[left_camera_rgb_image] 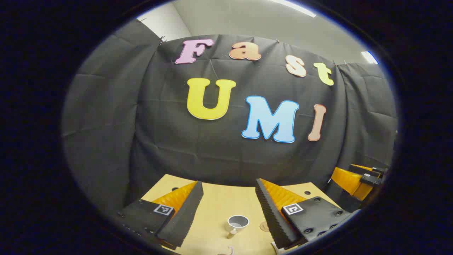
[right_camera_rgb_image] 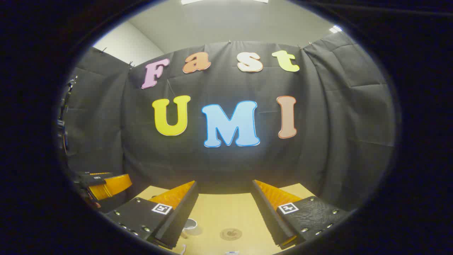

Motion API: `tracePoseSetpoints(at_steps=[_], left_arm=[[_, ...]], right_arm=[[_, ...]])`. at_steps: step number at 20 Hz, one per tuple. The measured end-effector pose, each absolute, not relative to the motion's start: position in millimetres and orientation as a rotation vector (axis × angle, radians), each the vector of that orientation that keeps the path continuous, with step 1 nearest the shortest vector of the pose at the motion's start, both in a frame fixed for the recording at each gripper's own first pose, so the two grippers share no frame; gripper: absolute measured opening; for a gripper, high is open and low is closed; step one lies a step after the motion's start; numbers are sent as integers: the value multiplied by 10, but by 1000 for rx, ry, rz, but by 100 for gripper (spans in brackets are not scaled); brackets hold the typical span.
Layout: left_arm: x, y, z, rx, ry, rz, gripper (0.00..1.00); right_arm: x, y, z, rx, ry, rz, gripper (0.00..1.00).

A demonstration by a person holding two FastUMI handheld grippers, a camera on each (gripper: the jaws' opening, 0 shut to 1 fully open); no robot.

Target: Put the toothbrush and toothpaste on the desktop into the cup, then pick up the cup and place it on the coaster on the desktop.

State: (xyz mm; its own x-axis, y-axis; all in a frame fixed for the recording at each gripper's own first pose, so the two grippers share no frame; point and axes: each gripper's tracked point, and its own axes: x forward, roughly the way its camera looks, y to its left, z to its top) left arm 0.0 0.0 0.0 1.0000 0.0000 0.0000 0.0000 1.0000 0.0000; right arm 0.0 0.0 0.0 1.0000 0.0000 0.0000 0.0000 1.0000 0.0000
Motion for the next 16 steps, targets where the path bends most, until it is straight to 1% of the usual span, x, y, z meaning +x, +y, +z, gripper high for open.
tracePoseSetpoints(at_steps=[1,2,7,9,10,11,12,16], left_arm=[[-21,-23,-19,8,3,0,99],[-34,-17,-51,20,9,5,96],[-66,79,-186,15,55,33,96],[-43,7,-195,25,51,30,96],[-32,-69,-246,23,69,5,96],[-21,-144,-300,19,86,-15,100],[-14,-167,-330,18,98,-16,96],[47,-207,-391,14,126,-34,96]], right_arm=[[8,21,12,1,1,5,93],[3,17,-26,-7,11,10,93],[-42,-98,-297,-45,112,17,93],[-66,-129,-306,-37,113,11,93],[-69,-164,-349,-48,123,3,93],[-67,-178,-373,-53,133,2,93],[-84,-201,-413,-55,141,0,93],[-94,-283,-519,-47,174,-17,93]])
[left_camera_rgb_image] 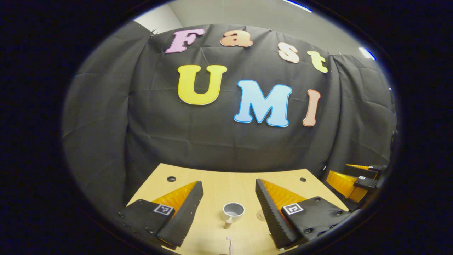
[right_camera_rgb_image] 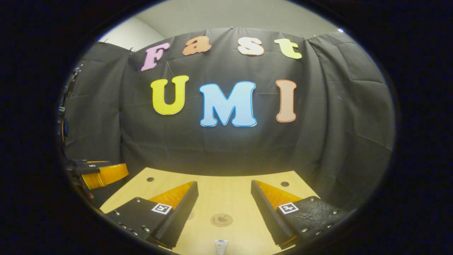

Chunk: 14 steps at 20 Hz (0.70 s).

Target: Put the toothbrush and toothpaste on the desktop into the cup, then pick up the cup and place it on the coaster on the desktop.

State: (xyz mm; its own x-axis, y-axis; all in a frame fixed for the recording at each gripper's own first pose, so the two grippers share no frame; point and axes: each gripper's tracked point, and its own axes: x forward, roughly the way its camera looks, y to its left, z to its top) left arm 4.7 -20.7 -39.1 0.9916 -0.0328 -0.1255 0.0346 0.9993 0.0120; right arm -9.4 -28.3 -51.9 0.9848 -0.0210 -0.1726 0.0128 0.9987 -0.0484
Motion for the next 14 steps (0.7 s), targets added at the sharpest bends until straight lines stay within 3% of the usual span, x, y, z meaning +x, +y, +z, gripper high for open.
tracePoseSetpoints(at_steps=[7,8,14], left_arm=[[135,12,-940,21,268,22,96],[137,31,-1090,31,310,21,99],[124,33,-2133,23,562,4,96]], right_arm=[[-28,-279,-1037,-38,355,-6,90],[-25,-294,-1189,-34,411,-8,93],[-232,-375,-2209,2,772,-6,94]])
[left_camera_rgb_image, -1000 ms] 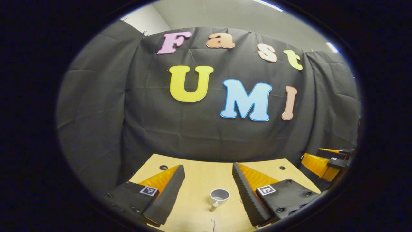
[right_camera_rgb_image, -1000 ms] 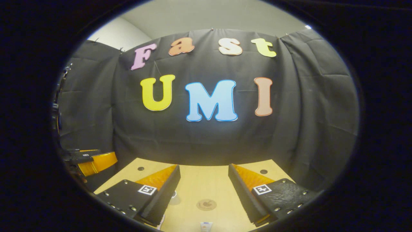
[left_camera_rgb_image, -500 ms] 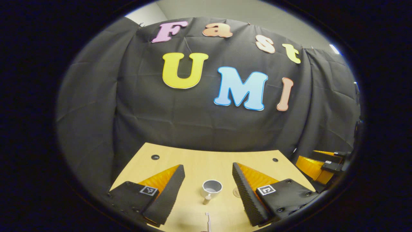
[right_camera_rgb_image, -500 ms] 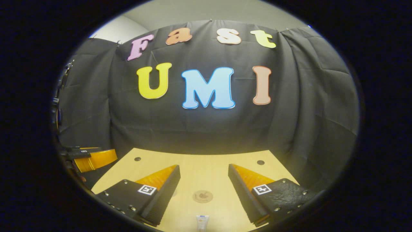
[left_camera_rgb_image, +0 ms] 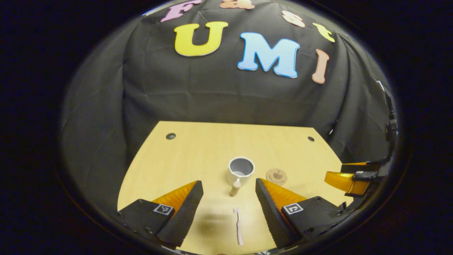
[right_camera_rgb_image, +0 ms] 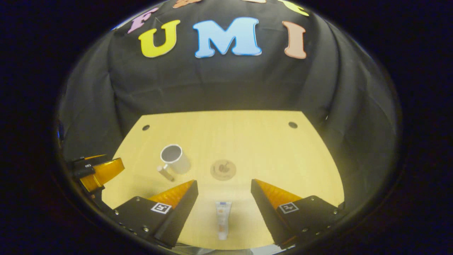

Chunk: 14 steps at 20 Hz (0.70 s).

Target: Put the toothbrush and toothpaste on the desktop into the cup, then pick up the cup and place it on the coaster on the desktop.

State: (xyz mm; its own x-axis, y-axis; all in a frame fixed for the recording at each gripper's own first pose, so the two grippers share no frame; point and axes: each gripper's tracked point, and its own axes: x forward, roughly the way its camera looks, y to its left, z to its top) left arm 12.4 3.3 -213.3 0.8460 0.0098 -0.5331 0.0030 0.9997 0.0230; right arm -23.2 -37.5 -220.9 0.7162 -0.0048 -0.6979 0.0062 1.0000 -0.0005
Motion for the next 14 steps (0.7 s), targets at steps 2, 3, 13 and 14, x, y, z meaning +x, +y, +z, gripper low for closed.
tracePoseSetpoints(at_steps=[2,3,13,14], left_arm=[[98,34,-2428,15,643,10,96],[92,32,-2582,13,680,13,96],[-356,59,-4063,17,1082,53,98],[-381,47,-4142,10,1101,57,99]], right_arm=[[-340,-383,-2450,36,850,-1,94],[-381,-377,-2589,54,881,0,95],[-790,-292,-3653,154,1206,10,97],[-822,-295,-3683,156,1220,8,95]])
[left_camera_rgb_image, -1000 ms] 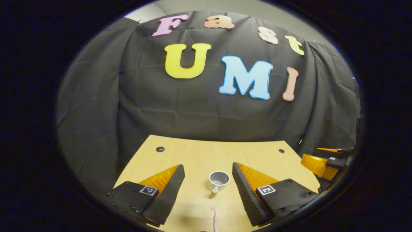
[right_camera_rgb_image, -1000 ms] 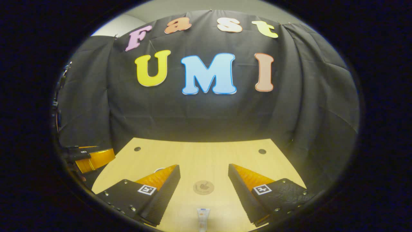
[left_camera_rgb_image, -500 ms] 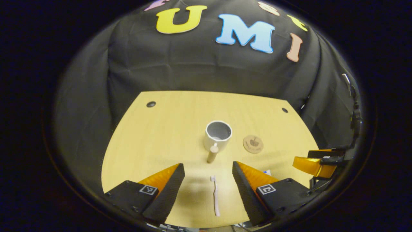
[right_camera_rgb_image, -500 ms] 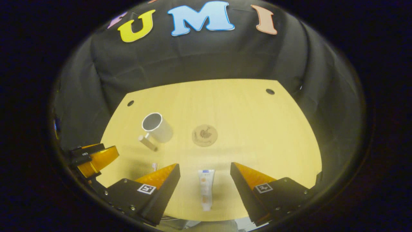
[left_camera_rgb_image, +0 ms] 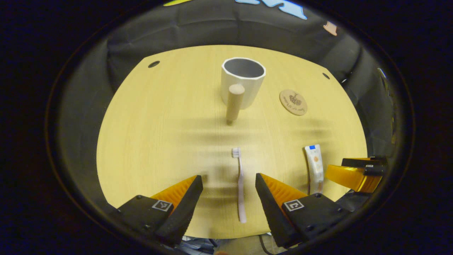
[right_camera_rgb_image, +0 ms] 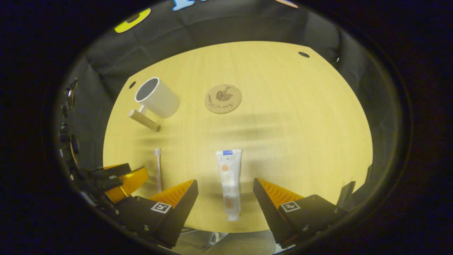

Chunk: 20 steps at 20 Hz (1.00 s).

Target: Put the toothbrush and toothpaste on the desktop into the cup, then pick up the cup and place it on the coaster on the desktop.

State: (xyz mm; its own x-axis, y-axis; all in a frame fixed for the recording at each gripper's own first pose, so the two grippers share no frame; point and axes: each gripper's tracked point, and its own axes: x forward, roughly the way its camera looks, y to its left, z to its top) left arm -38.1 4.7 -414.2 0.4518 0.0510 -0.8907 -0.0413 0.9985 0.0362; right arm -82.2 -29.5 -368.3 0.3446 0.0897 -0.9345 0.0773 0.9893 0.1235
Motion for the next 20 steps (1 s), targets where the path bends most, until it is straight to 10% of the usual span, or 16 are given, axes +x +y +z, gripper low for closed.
tracePoseSetpoints(at_steps=[20], left_arm=[[-499,152,-4665,31,1238,152,95]], right_arm=[[-970,-413,-4364,-31,1359,-9,94]])
